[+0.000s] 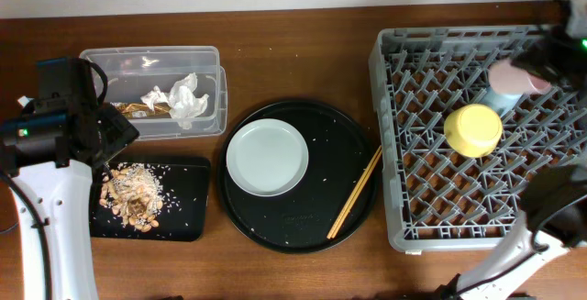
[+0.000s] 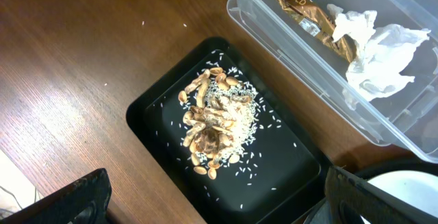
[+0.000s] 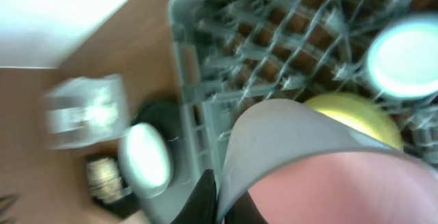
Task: Sort waste into correct bins and load items into the dishwasher rack
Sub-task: 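Release the blue cup and grasp the pink cup with the right gripper, then lower the pink cup upside down into the rack and release, then reach the right gripper to the chopsticks and grasp one, then carry the chopstick into the rack and release it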
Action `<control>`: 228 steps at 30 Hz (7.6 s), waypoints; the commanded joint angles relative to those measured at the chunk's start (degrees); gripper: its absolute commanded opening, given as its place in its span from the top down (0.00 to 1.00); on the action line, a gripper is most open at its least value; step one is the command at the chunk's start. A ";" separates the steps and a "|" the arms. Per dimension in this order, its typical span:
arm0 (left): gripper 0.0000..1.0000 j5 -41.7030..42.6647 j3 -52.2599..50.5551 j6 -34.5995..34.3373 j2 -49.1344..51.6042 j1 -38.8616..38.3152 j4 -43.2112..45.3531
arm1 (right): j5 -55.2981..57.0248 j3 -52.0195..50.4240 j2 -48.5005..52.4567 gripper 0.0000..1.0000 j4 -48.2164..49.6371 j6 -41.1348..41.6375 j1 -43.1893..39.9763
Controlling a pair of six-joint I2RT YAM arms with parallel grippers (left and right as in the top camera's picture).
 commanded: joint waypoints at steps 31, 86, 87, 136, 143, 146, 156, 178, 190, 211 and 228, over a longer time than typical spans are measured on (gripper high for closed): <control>0.00 -0.20 0.26 -0.74 -0.61 0.17 0.13 | -30.49 -40.72 4.61 0.93 37.22 -4.22 -18.18; 0.00 -0.20 0.26 -0.74 -0.61 0.17 0.13 | 41.29 -38.34 -16.48 0.96 38.03 23.56 -0.33; 0.00 -0.20 0.26 -0.74 -0.61 0.17 0.13 | 39.58 -38.36 -16.06 0.96 38.66 21.62 -0.33; 0.00 -0.20 0.26 -0.74 -0.61 0.17 0.13 | 46.60 -64.61 -20.90 0.35 38.29 62.38 63.80; 0.00 -0.20 0.26 -0.74 -0.61 0.17 0.13 | 45.22 -64.63 -13.00 0.31 41.46 62.84 63.80; 0.00 -0.20 0.26 -0.74 -0.61 0.17 0.13 | 45.20 -64.63 -12.81 0.31 42.38 62.84 63.82; 0.00 -0.20 0.26 -0.74 -0.61 0.17 0.13 | 42.23 -64.63 -12.79 0.30 49.22 59.87 63.82; 0.00 -0.20 0.26 -0.74 -0.61 0.17 0.13 | 39.60 -60.33 -4.15 0.59 51.78 58.60 64.52; 0.00 -0.20 0.26 -0.74 -0.61 0.17 0.13 | 39.39 -52.85 -3.41 0.96 40.24 61.09 64.46; 0.01 -0.20 0.26 -0.74 -0.61 0.17 0.13 | 32.81 -12.87 -3.26 0.96 16.59 10.32 29.59; 0.00 -0.20 0.26 -0.74 -0.61 0.17 0.13 | 28.87 -12.90 0.39 0.10 11.72 14.99 34.51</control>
